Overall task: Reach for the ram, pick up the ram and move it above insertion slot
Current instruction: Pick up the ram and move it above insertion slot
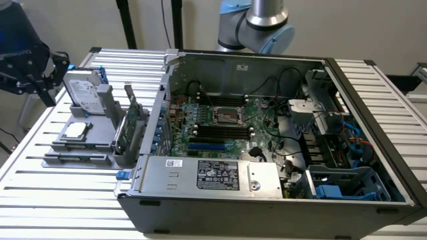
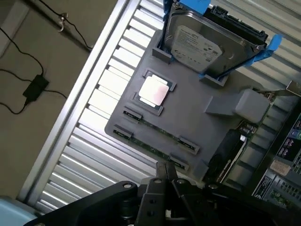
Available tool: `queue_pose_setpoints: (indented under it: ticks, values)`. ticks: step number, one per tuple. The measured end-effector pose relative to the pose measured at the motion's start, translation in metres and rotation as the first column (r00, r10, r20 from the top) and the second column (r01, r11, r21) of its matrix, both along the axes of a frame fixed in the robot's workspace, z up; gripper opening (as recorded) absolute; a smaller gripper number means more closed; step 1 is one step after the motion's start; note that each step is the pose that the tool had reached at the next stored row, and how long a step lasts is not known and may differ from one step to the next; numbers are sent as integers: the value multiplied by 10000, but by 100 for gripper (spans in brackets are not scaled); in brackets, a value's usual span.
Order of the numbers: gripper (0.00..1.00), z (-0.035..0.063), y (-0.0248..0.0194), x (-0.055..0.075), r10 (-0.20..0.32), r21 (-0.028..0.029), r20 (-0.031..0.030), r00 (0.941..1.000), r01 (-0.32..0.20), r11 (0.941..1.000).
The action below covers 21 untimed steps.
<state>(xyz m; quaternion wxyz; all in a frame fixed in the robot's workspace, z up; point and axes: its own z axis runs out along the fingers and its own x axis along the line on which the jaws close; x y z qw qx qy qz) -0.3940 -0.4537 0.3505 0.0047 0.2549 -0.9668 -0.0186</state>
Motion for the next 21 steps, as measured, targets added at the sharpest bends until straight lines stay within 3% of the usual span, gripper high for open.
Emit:
queue_pose_setpoints:
  ticks: [6,11,16,21]
  values:
    - [11,0,0,0,1087,0,-1,9941,-1087,9941]
    - [11,1,0,0,1991,0,-1,9800,-1991,9800]
    - [11,0,0,0,2869,0,-1,9580,-2869,9580]
    - [11,0,0,0,3722,0,-1,9282,-3722,9282]
